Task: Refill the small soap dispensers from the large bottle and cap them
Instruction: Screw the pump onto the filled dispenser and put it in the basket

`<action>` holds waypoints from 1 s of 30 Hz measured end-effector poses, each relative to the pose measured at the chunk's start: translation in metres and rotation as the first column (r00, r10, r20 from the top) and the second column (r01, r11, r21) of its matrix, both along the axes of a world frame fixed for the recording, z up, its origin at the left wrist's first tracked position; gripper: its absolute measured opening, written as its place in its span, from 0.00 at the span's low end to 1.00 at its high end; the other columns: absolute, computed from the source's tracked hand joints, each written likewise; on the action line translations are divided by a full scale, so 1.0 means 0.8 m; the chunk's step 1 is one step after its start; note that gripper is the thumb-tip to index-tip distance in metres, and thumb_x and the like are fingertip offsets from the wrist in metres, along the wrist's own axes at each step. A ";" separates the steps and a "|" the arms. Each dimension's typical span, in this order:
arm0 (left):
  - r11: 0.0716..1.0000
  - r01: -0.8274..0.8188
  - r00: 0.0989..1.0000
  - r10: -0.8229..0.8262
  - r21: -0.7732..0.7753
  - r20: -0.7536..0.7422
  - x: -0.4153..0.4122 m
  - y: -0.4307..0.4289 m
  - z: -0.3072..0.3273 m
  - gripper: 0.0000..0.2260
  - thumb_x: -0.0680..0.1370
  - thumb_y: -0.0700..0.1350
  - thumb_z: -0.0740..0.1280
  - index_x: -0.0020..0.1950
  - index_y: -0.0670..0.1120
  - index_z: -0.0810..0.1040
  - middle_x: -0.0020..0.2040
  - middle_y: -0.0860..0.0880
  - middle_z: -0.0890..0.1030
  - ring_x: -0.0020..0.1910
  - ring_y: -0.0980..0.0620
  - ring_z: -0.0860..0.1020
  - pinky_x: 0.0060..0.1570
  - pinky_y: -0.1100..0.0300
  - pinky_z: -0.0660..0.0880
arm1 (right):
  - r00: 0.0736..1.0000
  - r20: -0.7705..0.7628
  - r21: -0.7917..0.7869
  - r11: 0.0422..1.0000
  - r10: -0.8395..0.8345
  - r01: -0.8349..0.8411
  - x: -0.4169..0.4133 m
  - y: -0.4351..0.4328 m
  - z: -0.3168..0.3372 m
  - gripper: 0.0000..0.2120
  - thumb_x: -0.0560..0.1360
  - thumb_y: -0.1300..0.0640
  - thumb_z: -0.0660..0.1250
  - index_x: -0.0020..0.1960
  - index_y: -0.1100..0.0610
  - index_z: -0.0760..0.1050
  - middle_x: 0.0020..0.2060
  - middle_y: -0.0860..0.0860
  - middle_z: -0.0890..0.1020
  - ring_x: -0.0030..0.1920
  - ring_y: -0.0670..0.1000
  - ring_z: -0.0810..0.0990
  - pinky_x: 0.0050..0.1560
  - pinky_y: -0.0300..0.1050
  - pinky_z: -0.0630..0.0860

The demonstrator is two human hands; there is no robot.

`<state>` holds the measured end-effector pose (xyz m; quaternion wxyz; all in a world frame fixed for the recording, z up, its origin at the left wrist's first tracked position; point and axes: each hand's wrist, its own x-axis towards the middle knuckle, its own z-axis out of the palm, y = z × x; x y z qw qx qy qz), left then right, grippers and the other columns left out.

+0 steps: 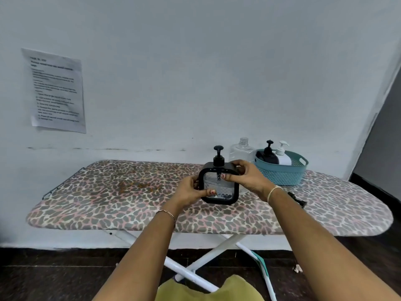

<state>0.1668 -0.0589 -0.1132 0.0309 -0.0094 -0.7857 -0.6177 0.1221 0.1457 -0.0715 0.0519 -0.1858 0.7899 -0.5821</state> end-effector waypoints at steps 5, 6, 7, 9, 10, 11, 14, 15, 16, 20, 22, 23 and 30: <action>0.992 0.126 0.991 -0.126 0.003 -0.037 -0.013 0.054 0.007 0.18 0.68 0.36 0.76 0.55 0.46 0.77 0.51 0.50 0.83 0.52 0.56 0.81 0.51 0.64 0.79 | 0.999 0.002 0.043 0.998 -0.042 0.042 0.010 0.056 0.021 0.23 0.69 0.63 0.76 0.60 0.60 0.72 0.50 0.56 0.83 0.47 0.49 0.82 0.47 0.36 0.78; 0.989 0.148 0.988 -0.148 0.001 -0.036 -0.018 0.066 0.009 0.18 0.68 0.36 0.76 0.56 0.46 0.77 0.52 0.49 0.83 0.52 0.55 0.81 0.51 0.64 0.79 | 0.999 -0.005 0.065 0.996 -0.052 0.053 0.011 0.069 0.025 0.22 0.69 0.64 0.76 0.60 0.59 0.72 0.50 0.55 0.83 0.46 0.48 0.82 0.44 0.34 0.78; 0.985 0.172 0.985 -0.172 0.006 -0.034 -0.024 0.080 0.010 0.19 0.68 0.37 0.76 0.57 0.45 0.77 0.54 0.48 0.83 0.53 0.55 0.81 0.52 0.63 0.79 | 0.997 -0.028 0.092 0.993 -0.069 0.071 0.012 0.083 0.029 0.22 0.70 0.63 0.76 0.61 0.58 0.72 0.51 0.54 0.83 0.47 0.46 0.82 0.42 0.33 0.78; 0.980 0.200 0.979 -0.200 0.012 -0.035 -0.034 0.107 0.013 0.20 0.68 0.40 0.77 0.57 0.46 0.77 0.55 0.47 0.83 0.54 0.53 0.81 0.56 0.59 0.78 | 0.987 -0.106 0.149 0.979 -0.120 0.135 0.010 0.107 0.038 0.23 0.70 0.61 0.76 0.62 0.57 0.74 0.53 0.52 0.82 0.50 0.45 0.81 0.45 0.32 0.77; 0.978 0.208 0.977 -0.208 0.002 -0.044 -0.041 0.122 0.015 0.19 0.68 0.42 0.77 0.57 0.47 0.77 0.55 0.47 0.83 0.55 0.52 0.81 0.57 0.57 0.78 | 0.976 -0.153 0.175 0.968 -0.154 0.180 0.008 0.120 0.042 0.23 0.69 0.60 0.77 0.62 0.57 0.75 0.53 0.51 0.82 0.52 0.46 0.81 0.48 0.34 0.76; 0.978 0.209 0.976 -0.209 -0.010 -0.057 -0.047 0.137 0.016 0.19 0.68 0.43 0.77 0.57 0.46 0.78 0.55 0.47 0.83 0.55 0.52 0.81 0.57 0.56 0.78 | 0.963 -0.191 0.195 0.955 -0.189 0.226 0.005 0.132 0.046 0.23 0.68 0.58 0.78 0.61 0.57 0.76 0.53 0.50 0.82 0.53 0.47 0.81 0.51 0.38 0.77; 0.974 0.222 0.968 -0.224 -0.035 -0.115 -0.064 0.180 0.024 0.19 0.72 0.41 0.74 0.61 0.40 0.77 0.57 0.45 0.82 0.54 0.52 0.80 0.54 0.64 0.78 | 0.927 -0.242 0.236 0.910 -0.286 0.342 -0.006 0.166 0.056 0.22 0.65 0.56 0.79 0.57 0.54 0.79 0.50 0.50 0.83 0.52 0.49 0.82 0.55 0.46 0.79; 0.973 0.229 0.965 -0.232 -0.039 -0.124 -0.071 0.193 0.028 0.20 0.73 0.39 0.73 0.64 0.39 0.75 0.60 0.44 0.80 0.55 0.53 0.79 0.53 0.67 0.77 | 0.913 -0.257 0.253 0.890 -0.316 0.379 -0.009 0.177 0.059 0.22 0.64 0.55 0.79 0.56 0.54 0.79 0.50 0.50 0.83 0.51 0.49 0.82 0.55 0.46 0.79; 0.972 0.230 0.965 -0.234 -0.047 -0.119 -0.080 0.204 0.029 0.23 0.75 0.39 0.71 0.68 0.38 0.72 0.65 0.44 0.77 0.57 0.52 0.78 0.54 0.66 0.77 | 0.898 -0.269 0.265 0.870 -0.348 0.417 -0.014 0.188 0.062 0.22 0.64 0.55 0.79 0.57 0.54 0.79 0.49 0.50 0.83 0.51 0.49 0.81 0.54 0.44 0.78; 0.972 0.181 0.981 -0.190 -0.146 -0.049 -0.116 0.235 0.026 0.35 0.76 0.48 0.70 0.78 0.43 0.55 0.76 0.46 0.63 0.73 0.46 0.65 0.71 0.50 0.65 | 0.801 -0.306 0.238 0.773 -0.514 0.588 -0.039 0.230 0.075 0.20 0.64 0.53 0.77 0.54 0.53 0.79 0.47 0.48 0.83 0.49 0.49 0.81 0.52 0.42 0.77; 0.968 0.175 0.982 -0.186 -0.179 -0.043 -0.135 0.245 0.021 0.38 0.77 0.50 0.69 0.79 0.46 0.50 0.77 0.47 0.61 0.75 0.46 0.61 0.73 0.50 0.61 | 0.736 -0.334 0.200 0.719 -0.589 0.666 -0.057 0.246 0.081 0.19 0.63 0.50 0.77 0.52 0.51 0.79 0.46 0.47 0.83 0.49 0.49 0.81 0.52 0.44 0.77; 0.968 0.172 0.982 -0.182 -0.181 -0.044 -0.144 0.248 0.019 0.38 0.77 0.50 0.69 0.79 0.47 0.48 0.77 0.48 0.60 0.75 0.47 0.60 0.73 0.52 0.59 | 0.704 -0.347 0.184 0.691 -0.620 0.700 -0.066 0.252 0.085 0.19 0.63 0.49 0.76 0.52 0.51 0.79 0.46 0.46 0.82 0.48 0.49 0.81 0.51 0.44 0.77; 0.984 0.052 0.999 -0.051 -0.169 0.014 -0.220 0.266 0.004 0.46 0.72 0.53 0.74 0.78 0.47 0.45 0.78 0.46 0.54 0.77 0.45 0.55 0.75 0.46 0.55 | 0.547 -0.404 0.104 0.558 -0.733 0.824 -0.138 0.260 0.102 0.24 0.65 0.43 0.72 0.59 0.49 0.78 0.47 0.46 0.83 0.48 0.50 0.81 0.50 0.47 0.79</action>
